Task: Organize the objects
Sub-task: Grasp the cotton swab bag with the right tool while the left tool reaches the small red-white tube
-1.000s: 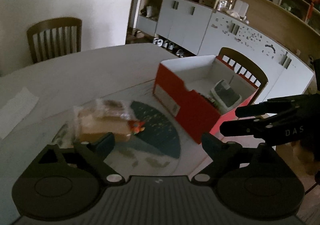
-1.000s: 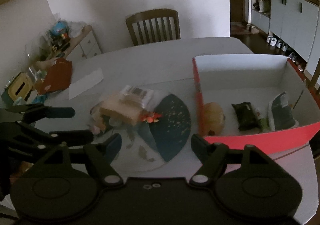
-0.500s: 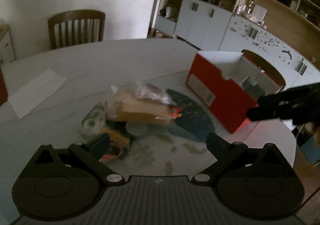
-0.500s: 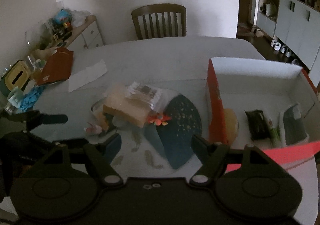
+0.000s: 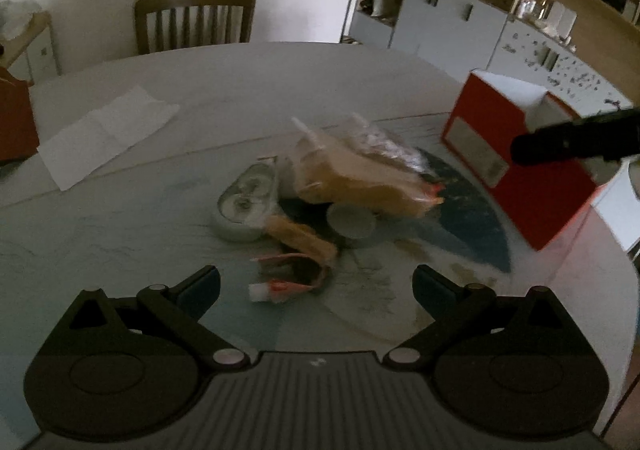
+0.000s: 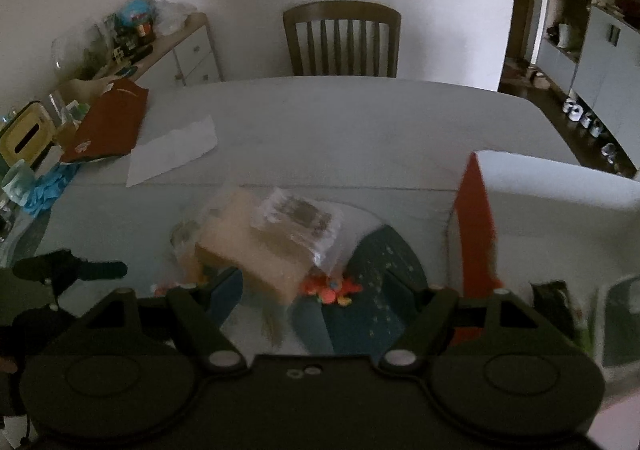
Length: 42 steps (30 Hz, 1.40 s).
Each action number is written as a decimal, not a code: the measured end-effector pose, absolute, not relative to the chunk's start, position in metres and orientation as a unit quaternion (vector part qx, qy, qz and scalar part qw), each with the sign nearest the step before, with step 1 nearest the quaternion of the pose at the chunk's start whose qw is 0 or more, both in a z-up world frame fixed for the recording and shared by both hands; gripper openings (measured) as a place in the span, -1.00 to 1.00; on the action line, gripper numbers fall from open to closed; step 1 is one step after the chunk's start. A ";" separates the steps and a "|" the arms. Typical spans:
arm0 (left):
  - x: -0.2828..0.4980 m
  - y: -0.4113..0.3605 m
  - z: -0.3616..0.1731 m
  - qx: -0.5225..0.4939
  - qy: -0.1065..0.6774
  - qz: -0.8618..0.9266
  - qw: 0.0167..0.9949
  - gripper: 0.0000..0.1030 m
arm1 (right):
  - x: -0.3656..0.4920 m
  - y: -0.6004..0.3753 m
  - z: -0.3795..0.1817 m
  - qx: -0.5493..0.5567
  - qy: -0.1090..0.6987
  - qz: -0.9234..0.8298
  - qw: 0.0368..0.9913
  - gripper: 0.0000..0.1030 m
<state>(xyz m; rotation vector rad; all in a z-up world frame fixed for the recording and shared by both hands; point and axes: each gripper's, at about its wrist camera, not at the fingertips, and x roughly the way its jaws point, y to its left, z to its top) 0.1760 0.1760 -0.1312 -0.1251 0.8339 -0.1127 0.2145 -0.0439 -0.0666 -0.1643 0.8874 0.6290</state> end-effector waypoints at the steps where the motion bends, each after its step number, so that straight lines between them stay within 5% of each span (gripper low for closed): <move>1: 0.178 0.176 -0.134 -0.058 0.406 -0.053 0.911 0.99 | 0.219 -0.040 -0.068 -0.077 0.422 0.301 0.852 0.48; 34: 0.199 0.171 -0.165 -0.045 0.419 -0.030 0.907 0.96 | 0.287 0.009 -0.131 -0.002 0.498 0.263 0.826 0.63; 42: 0.197 0.164 -0.163 -0.027 0.413 -0.038 0.909 0.46 | 0.284 0.010 -0.128 -0.010 0.495 0.268 0.827 0.49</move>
